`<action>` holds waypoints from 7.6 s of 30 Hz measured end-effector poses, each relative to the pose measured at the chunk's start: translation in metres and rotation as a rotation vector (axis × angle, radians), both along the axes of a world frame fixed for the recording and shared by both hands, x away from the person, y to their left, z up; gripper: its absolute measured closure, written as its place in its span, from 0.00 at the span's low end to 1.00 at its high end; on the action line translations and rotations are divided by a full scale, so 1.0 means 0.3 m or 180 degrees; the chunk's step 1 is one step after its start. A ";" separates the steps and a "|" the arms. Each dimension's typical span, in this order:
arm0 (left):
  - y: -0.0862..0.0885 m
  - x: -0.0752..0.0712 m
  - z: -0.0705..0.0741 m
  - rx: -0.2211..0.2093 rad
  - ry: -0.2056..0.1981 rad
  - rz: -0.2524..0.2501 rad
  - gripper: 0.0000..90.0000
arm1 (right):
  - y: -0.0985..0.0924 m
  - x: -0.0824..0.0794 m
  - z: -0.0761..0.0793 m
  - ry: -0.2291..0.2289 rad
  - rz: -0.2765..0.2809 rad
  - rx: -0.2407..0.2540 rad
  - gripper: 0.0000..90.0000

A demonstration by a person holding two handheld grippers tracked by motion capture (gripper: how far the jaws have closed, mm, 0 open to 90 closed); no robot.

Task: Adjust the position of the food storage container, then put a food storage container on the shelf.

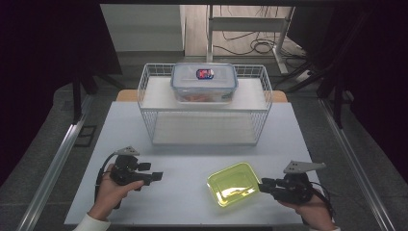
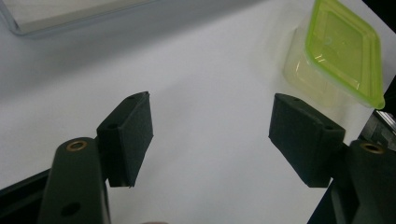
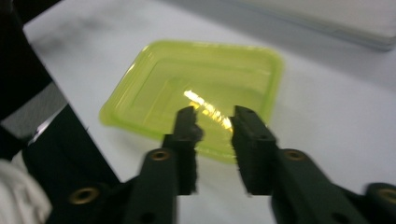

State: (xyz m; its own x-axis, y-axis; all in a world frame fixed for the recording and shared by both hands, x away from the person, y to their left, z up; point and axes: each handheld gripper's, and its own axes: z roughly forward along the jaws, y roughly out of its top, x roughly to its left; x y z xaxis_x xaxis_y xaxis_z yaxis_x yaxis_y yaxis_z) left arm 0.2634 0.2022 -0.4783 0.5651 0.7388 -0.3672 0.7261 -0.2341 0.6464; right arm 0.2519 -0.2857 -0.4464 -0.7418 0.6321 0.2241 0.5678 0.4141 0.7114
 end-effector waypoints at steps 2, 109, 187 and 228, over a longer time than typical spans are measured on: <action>-0.003 0.000 -0.005 0.0012 0.0013 -0.0004 0.33 | 0.025 -0.013 -0.011 0.0019 0.0103 -0.0105 0.88; 0.008 -0.006 -0.022 -0.0008 -0.0039 0.0165 0.33 | 0.285 0.122 -0.126 0.0157 -0.0184 -0.0745 0.99; -0.197 0.084 -0.124 -0.0625 0.0689 0.0074 0.39 | 0.300 0.168 -0.179 0.0512 -0.0442 0.0331 0.41; -0.194 0.015 -0.113 -0.0854 0.0399 -0.0102 0.83 | 0.266 0.150 -0.197 0.0838 -0.0490 0.0878 0.86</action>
